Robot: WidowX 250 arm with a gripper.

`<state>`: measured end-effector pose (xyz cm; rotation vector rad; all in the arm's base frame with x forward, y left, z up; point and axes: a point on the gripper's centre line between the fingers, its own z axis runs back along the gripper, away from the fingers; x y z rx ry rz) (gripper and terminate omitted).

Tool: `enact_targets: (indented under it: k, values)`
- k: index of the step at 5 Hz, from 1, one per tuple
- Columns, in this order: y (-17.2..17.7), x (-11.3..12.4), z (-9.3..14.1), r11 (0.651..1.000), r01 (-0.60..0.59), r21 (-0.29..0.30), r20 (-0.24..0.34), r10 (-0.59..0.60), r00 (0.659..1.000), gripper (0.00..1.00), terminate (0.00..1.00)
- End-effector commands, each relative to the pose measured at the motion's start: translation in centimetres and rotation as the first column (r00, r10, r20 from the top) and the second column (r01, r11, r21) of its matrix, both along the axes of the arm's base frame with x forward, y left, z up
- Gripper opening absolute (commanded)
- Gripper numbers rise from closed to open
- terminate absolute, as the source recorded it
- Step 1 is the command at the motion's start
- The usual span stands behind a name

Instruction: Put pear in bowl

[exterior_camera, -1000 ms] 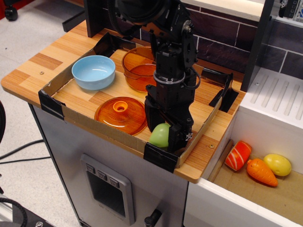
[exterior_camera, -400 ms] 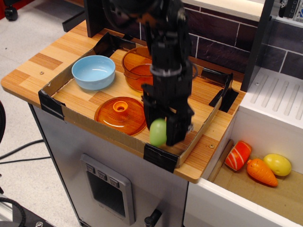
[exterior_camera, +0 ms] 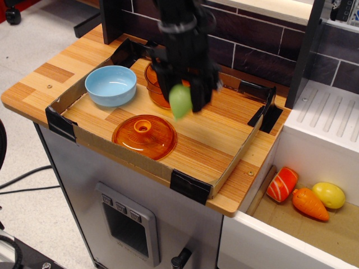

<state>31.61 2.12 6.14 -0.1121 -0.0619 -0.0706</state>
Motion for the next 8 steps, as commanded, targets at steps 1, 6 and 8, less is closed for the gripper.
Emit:
enact_targets:
  k: [1,6,8]
  values:
    - [6.6,0.9,3.8,0.988,-0.153,-0.003,0.113,0.153,0.982,0.0,0.0]
    - [13.4,1.7,1.0,0.966,-0.256,0.034,0.027,0.255,0.967,0.0,0.0]
    - [14.6,2.1,1.9,0.966,-0.255,0.052,0.035,0.253,0.967,0.0,0.0]
